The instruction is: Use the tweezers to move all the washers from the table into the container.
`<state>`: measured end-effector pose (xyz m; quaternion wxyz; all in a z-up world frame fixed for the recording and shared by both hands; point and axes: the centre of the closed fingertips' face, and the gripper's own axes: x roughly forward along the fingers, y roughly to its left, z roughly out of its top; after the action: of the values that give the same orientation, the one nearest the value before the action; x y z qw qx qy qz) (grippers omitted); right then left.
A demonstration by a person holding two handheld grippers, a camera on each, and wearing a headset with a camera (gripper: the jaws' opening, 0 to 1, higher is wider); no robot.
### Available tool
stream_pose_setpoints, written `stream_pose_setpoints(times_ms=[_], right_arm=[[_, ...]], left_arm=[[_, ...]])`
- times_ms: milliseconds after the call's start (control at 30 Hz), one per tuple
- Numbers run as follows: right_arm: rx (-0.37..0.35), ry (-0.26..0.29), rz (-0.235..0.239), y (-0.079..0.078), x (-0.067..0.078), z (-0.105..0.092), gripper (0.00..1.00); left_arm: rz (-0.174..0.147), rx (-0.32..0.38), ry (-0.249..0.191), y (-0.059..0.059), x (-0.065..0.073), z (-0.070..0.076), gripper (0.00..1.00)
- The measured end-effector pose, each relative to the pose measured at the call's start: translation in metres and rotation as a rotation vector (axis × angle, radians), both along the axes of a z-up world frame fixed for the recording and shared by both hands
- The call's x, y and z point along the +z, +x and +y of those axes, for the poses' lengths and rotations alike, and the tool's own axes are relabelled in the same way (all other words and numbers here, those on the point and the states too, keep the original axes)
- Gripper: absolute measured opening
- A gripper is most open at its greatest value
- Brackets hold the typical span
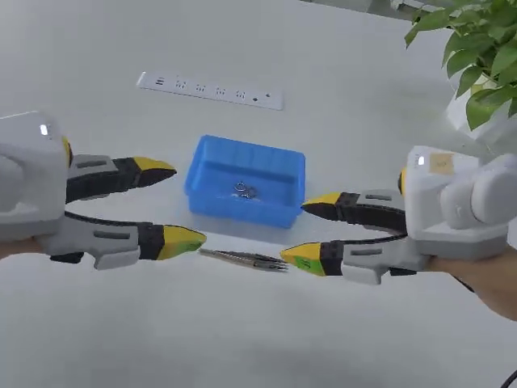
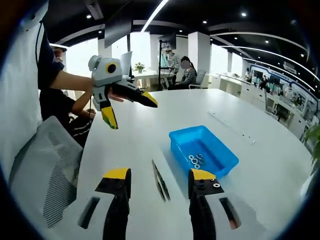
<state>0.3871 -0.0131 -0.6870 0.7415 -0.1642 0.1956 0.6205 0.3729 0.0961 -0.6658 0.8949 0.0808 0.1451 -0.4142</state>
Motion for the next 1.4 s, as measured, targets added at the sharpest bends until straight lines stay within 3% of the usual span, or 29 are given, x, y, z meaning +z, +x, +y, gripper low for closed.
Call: stream_pose_setpoints(times_ms=[67,133,167,200,267,300,367,467,533,600,767,967,1400], right_arm=[[-0.010,0.017,-0.015,-0.006,0.009,-0.006,0.48],[-0.020,0.020,-0.054,-0.008,0.015,-0.011,0.56],[-0.022,0.016,-0.067,-0.010,0.017,-0.014,0.62],[-0.038,0.009,-0.097,-0.008,0.019,-0.018,0.66],[-0.054,-0.019,-0.151,-0.005,0.021,-0.025,0.75],[-0.067,-0.018,-0.177,-0.004,0.024,-0.027,0.79],[-0.076,-0.015,-0.190,-0.005,0.028,-0.029,0.87],[-0.084,-0.020,-0.224,-0.004,0.035,-0.033,0.94],[-0.077,-0.023,-0.224,-0.006,0.038,-0.034,0.98],[-0.074,-0.033,-0.234,-0.007,0.039,-0.035,1.00],[-0.074,-0.025,-0.244,-0.008,0.046,-0.039,1.00],[-0.116,-0.020,-0.233,-0.002,0.046,-0.047,1.00],[-0.151,-0.006,-0.223,-0.002,0.057,-0.053,1.00]], left_arm=[[0.020,0.001,0.039,-0.007,0.001,0.005,0.81],[0.025,-0.003,0.029,-0.013,0.005,0.006,0.90],[0.054,-0.011,0.003,-0.019,0.007,0.004,0.95],[0.061,-0.014,-0.009,-0.023,0.009,0.003,1.00],[0.036,-0.023,0.012,-0.029,0.012,0.001,1.00],[0.024,-0.018,0.049,-0.031,0.011,0.004,1.00],[0.024,-0.005,0.081,-0.032,0.010,0.007,1.00],[0.017,0.001,0.077,-0.033,0.016,0.009,1.00],[-0.003,0.011,0.080,-0.033,0.023,0.012,1.00],[-0.041,0.025,0.116,-0.029,0.028,0.018,1.00],[-0.043,0.043,0.110,-0.029,0.038,0.027,1.00],[-0.026,0.051,0.110,-0.030,0.036,0.029,1.00],[-0.028,0.044,0.126,-0.031,0.041,0.030,1.00]])
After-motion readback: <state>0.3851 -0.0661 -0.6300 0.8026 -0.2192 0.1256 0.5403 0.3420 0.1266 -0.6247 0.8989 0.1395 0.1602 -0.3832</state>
